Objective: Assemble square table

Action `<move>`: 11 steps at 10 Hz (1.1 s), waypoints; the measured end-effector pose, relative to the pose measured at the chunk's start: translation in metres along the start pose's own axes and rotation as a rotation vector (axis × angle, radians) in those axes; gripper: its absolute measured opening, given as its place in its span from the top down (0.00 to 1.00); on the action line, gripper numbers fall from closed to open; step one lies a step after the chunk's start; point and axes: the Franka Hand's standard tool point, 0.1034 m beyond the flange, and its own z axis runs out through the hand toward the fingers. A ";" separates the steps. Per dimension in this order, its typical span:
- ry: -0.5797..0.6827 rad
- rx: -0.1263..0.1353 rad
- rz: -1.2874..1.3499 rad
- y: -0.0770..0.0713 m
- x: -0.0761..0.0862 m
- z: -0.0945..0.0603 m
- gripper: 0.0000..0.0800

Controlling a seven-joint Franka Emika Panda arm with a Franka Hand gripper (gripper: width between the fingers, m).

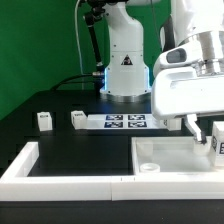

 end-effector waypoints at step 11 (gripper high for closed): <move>-0.160 0.021 0.021 0.003 0.023 -0.007 0.19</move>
Offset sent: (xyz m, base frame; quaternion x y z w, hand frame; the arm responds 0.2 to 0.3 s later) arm 0.0000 0.0000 0.0000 0.0000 0.0000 0.0000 1.0000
